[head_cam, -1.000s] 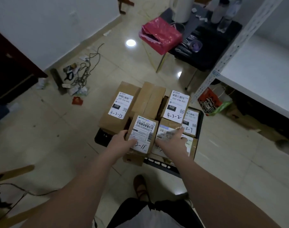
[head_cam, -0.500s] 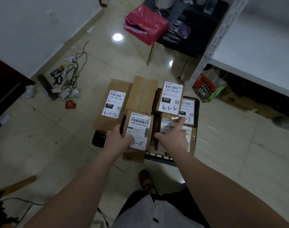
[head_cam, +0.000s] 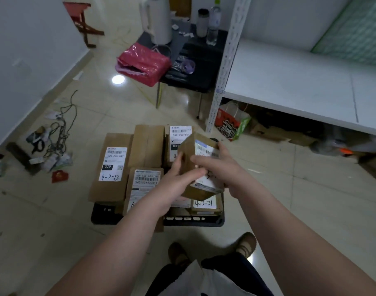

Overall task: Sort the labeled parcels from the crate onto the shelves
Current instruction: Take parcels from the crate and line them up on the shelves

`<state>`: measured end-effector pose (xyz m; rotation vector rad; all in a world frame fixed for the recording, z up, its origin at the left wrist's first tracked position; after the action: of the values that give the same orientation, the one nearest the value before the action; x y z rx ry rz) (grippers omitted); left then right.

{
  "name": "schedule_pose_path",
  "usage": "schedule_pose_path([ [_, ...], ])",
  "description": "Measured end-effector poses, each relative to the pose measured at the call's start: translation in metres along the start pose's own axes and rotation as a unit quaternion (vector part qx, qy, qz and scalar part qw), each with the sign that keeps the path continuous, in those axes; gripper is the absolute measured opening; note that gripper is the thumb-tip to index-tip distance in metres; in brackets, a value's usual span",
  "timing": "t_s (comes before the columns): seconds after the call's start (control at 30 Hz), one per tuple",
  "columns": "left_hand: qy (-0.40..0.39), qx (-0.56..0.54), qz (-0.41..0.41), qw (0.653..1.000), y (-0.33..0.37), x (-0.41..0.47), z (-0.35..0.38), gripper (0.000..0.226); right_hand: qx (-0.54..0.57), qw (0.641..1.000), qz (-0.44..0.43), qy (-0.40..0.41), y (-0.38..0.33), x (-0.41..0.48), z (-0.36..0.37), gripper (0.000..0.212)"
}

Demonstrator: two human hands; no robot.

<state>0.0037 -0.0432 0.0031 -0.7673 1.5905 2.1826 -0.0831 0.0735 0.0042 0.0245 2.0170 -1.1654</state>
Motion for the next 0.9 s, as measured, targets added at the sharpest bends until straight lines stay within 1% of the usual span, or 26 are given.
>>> schedule_pose_path([
  [0.03,-0.003,-0.041,0.008,0.999,0.003,0.002,0.002,0.093,0.030,0.999,-0.018,-0.002,-0.002,-0.004,-0.006,0.109],
  [0.07,-0.008,-0.093,0.013,0.996,0.006,0.005,0.001,0.095,0.071,0.997,-0.028,0.001,-0.004,-0.009,-0.014,0.098],
  [0.13,-0.039,-0.219,0.011,0.975,0.011,0.007,0.003,0.093,0.143,0.989,-0.022,0.002,-0.005,-0.017,-0.028,0.076],
  [0.2,-0.097,-0.301,0.014,0.948,0.015,0.006,0.012,0.088,0.183,0.982,-0.025,-0.032,-0.004,-0.021,-0.037,0.059],
  [0.23,-0.121,-0.314,0.017,0.942,0.017,0.006,0.017,0.089,0.202,0.976,-0.037,-0.068,-0.005,-0.023,-0.039,0.058],
  [0.27,-0.142,-0.316,0.021,0.938,0.018,0.006,0.023,0.093,0.220,0.968,-0.050,-0.106,-0.006,-0.026,-0.040,0.065],
  [0.3,-0.160,-0.312,0.023,0.936,0.020,0.007,0.029,0.096,0.231,0.961,-0.063,-0.136,-0.005,-0.028,-0.043,0.076],
  [0.33,-0.176,-0.307,0.025,0.935,0.021,0.008,0.036,0.098,0.234,0.957,-0.072,-0.154,-0.004,-0.029,-0.046,0.086],
  [0.37,-0.187,-0.302,0.025,0.934,0.023,0.009,0.042,0.100,0.236,0.955,-0.078,-0.164,-0.002,-0.030,-0.050,0.092],
  [0.53,-0.226,-0.285,0.025,0.931,0.033,0.018,0.072,0.096,0.258,0.946,-0.110,-0.161,0.006,-0.033,-0.082,0.090],
  [0.63,-0.227,-0.262,0.027,0.937,0.040,0.025,0.096,0.097,0.267,0.945,-0.113,-0.154,0.010,-0.033,-0.105,0.088],
  [0.73,-0.224,-0.245,0.035,0.943,0.047,0.032,0.124,0.102,0.268,0.945,-0.105,-0.154,0.013,-0.033,-0.133,0.089],
  [0.9,-0.236,-0.226,0.062,0.943,0.057,0.053,0.182,0.106,0.267,0.945,-0.110,-0.157,0.024,-0.027,-0.192,0.078],
])
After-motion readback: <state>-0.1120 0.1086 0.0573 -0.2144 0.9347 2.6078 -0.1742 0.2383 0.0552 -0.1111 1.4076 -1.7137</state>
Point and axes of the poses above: each hand's wrist, its own x-axis towards the middle knuckle, its own z-axis out of the palm, y = z × x, the point moved 4 cm from there along x, towards the middle knuckle, and after that the axes turned 11 degrees about -x, right-handed, at the moved point
